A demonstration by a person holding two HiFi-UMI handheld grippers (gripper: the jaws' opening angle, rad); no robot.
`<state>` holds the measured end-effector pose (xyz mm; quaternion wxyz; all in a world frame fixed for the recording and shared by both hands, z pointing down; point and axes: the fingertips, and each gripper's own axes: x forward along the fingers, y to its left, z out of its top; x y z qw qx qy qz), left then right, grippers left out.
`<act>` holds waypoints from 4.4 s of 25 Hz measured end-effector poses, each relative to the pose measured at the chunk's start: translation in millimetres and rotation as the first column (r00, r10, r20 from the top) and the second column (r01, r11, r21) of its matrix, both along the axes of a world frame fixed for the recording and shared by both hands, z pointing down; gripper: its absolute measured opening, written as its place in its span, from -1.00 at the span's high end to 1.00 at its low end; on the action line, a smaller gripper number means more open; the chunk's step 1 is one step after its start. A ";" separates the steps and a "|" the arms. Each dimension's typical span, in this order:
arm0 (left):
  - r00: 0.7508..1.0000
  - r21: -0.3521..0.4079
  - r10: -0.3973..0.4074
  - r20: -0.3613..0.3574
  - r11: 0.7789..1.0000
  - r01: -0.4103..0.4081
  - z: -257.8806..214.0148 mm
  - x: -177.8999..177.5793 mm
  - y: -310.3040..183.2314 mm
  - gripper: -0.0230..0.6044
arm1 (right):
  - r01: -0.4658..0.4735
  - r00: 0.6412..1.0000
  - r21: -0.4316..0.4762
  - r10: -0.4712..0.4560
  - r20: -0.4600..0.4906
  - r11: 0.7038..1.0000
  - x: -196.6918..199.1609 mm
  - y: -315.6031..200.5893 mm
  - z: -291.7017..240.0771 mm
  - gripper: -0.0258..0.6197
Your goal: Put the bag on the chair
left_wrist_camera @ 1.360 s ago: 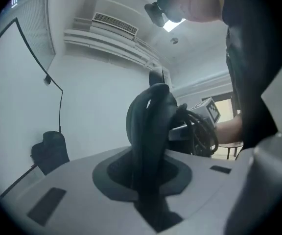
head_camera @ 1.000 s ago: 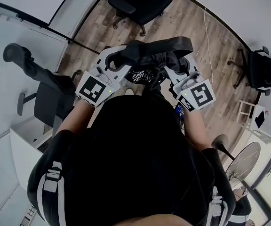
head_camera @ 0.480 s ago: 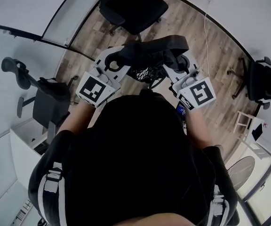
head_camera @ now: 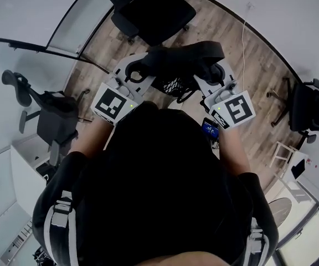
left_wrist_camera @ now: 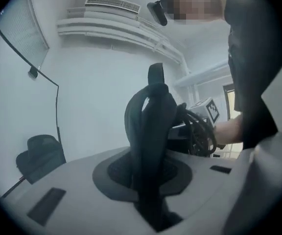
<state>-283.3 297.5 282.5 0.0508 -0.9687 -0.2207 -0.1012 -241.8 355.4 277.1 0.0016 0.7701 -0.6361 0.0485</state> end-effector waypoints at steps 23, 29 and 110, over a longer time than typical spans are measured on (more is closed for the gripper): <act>0.997 -0.078 -0.065 -0.052 0.995 0.061 -0.5 140.3 -56.8 0.79 | 0.026 0.999 0.000 -0.026 0.021 1.000 139.8 -57.7 6.7 0.60; 0.997 -0.089 -0.065 -0.050 0.994 0.060 -3.2 189.8 -106.0 0.80 | 0.024 1.000 -0.022 -0.024 0.015 0.999 191.1 -107.6 3.5 0.59; 0.509 -0.078 -0.827 0.237 0.506 0.859 301.0 473.2 -542.5 0.83 | 0.714 0.692 -0.324 -0.695 0.194 0.621 497.6 -578.1 314.2 0.58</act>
